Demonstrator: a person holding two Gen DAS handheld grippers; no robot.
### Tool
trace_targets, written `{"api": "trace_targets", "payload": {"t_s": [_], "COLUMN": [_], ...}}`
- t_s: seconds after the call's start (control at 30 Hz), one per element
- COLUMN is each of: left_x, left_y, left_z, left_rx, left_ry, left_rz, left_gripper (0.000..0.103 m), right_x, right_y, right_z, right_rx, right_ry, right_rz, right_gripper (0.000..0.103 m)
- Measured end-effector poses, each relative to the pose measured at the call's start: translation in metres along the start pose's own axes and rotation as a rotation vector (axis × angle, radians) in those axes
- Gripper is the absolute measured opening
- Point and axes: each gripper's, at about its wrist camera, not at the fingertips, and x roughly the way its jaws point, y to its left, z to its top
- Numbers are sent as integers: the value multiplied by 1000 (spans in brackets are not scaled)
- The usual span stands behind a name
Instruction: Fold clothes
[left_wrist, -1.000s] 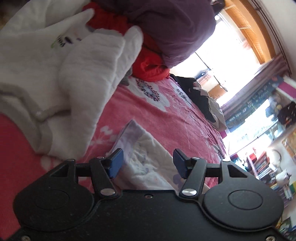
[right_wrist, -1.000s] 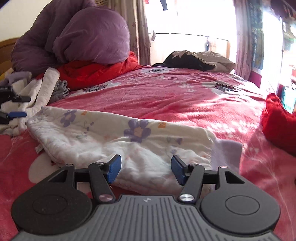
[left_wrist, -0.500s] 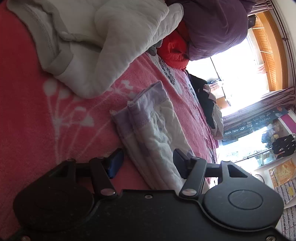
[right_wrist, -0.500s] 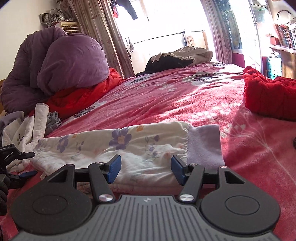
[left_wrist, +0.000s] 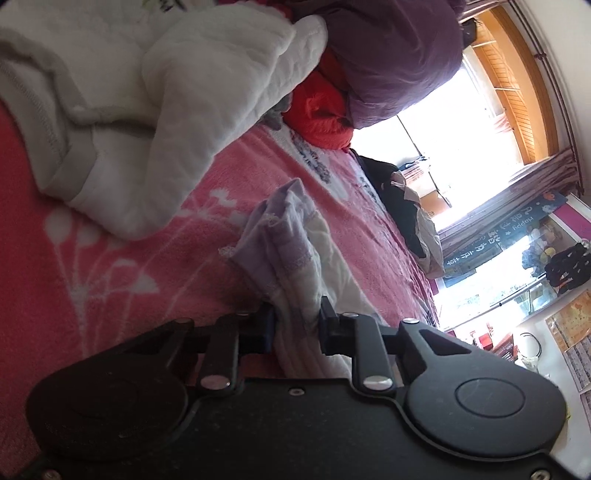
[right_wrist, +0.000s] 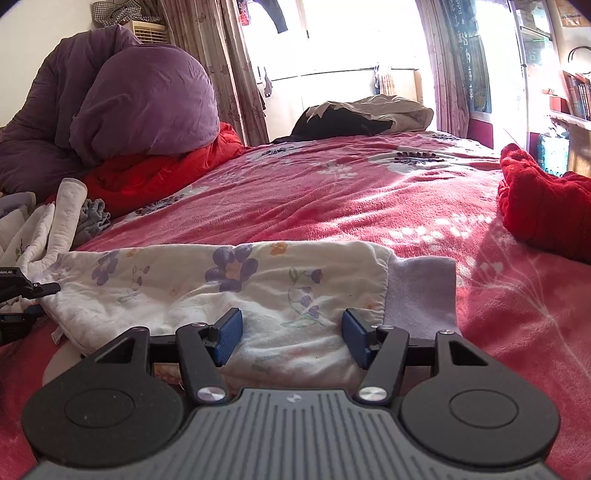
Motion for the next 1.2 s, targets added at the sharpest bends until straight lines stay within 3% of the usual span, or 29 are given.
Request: {"api": "trace_targets", "payload": {"t_s": [0.13,0.3,0.57,0.77,1.07,1.2], "left_x": [-17,-35,-29,-8,32,46], "left_y": [-41,-104,-184,-222,-240,-243], "left_z": [1,-20,-67,-117,-220,-256], "left_rx": [173,438,729,972,1364,1496], "left_ry": [-56,-131,-156,-150,-148,-155], "left_rz": [-17,-34,-68,-50,-8,9], "left_gripper": [19,18,18,18,17,16], "right_x": [-1,-3,-6,-21,-31,-27], "right_y": [0,-5,-15,-44,-115,-126], "right_z": [0,1,4,12,1,-5], "right_rx": [-8,22,99,281,654,737], "right_ry": [2,3,6,-51,-118,-124], "right_rz": [2,22,71,152,145,161], "right_gripper": [61,61,60,57,57,57]}}
